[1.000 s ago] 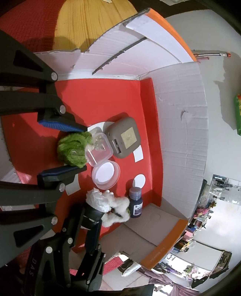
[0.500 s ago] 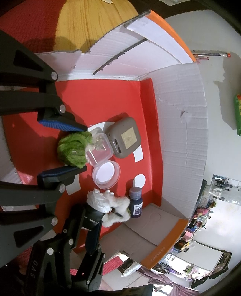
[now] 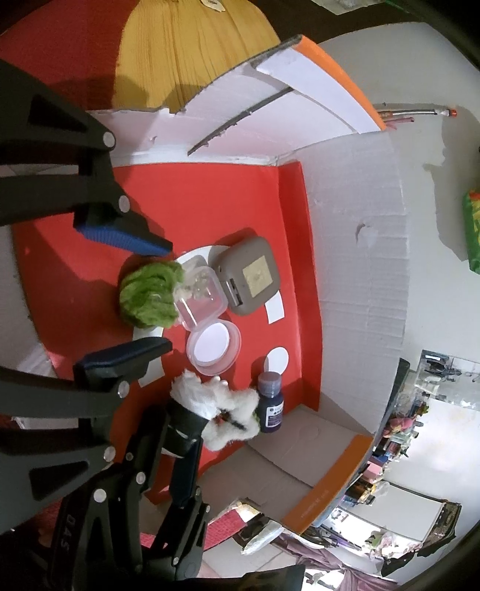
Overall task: Organize objects
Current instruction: 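Open both grippers to release the green ball and the roll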
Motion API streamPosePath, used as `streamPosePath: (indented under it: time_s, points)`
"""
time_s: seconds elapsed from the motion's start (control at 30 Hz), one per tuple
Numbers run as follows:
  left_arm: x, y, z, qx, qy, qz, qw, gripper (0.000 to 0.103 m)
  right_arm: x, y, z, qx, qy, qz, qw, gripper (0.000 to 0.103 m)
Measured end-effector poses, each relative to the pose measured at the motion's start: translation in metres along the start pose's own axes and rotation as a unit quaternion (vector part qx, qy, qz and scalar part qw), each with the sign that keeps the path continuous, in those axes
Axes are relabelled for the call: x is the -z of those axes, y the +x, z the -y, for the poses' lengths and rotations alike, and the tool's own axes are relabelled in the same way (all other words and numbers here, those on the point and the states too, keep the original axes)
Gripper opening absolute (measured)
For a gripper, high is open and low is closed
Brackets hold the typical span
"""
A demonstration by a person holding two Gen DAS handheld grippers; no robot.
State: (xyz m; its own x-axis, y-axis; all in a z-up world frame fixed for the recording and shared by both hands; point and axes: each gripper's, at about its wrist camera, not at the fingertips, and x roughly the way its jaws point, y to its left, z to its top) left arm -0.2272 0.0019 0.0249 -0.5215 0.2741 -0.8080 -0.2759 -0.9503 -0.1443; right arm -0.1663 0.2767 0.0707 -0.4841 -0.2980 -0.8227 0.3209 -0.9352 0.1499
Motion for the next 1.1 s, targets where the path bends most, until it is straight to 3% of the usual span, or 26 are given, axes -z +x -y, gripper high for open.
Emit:
streamPosePath:
  time_s: [0.13,0.5,1.1]
  points:
    - [0.002,-0.003,0.001,-0.002,0.000,0.002,1.0000,0.051,0.002,-0.002,-0.001,0.002,-0.002,0.001,1.000,0.046]
    - [0.004,-0.012,0.006,-0.006,0.000,0.010,0.9999,0.058,0.005,-0.009,-0.004,0.001,-0.002,0.006,1.000,0.047]
    - [0.013,-0.035,0.012,-0.012,-0.002,0.034,0.9993,0.075,0.012,-0.036,-0.017,0.005,-0.008,0.030,1.000,0.069]
